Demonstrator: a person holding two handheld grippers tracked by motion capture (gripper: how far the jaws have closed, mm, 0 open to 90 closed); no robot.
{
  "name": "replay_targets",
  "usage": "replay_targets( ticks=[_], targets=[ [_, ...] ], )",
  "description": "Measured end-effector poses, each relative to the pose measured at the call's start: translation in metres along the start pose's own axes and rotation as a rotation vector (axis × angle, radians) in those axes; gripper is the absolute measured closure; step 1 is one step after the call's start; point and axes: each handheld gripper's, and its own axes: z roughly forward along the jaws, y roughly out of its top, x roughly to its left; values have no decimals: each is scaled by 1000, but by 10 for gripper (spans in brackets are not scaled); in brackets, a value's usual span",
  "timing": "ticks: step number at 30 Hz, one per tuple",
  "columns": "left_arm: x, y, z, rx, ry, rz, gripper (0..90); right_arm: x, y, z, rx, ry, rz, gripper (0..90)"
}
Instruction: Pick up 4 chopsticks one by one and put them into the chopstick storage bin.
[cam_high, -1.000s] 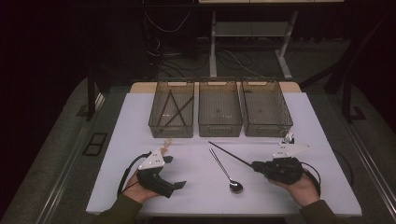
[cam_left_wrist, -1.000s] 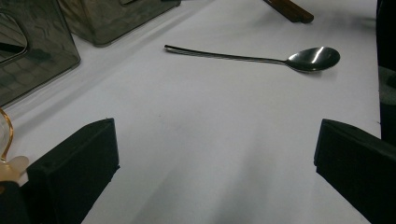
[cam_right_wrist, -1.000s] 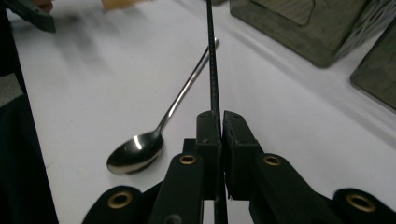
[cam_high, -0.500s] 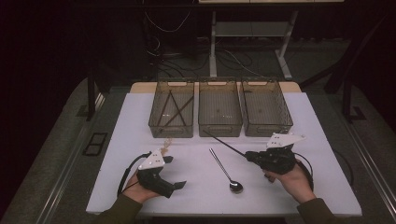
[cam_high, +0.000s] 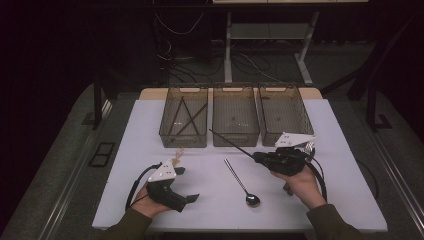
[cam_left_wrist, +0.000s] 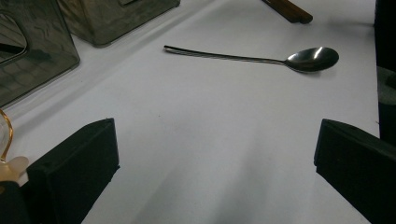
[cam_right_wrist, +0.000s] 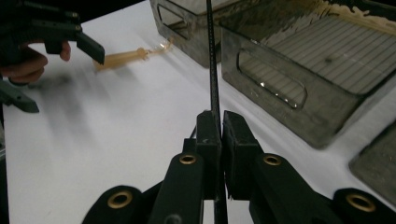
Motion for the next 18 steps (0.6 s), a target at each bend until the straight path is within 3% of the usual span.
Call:
replay_targets(
  ticks=[18],
  targets=[
    [0, 0, -2, -12, 1, 8, 0, 1, 50, 50, 25, -14, -21, 857]
  ],
)
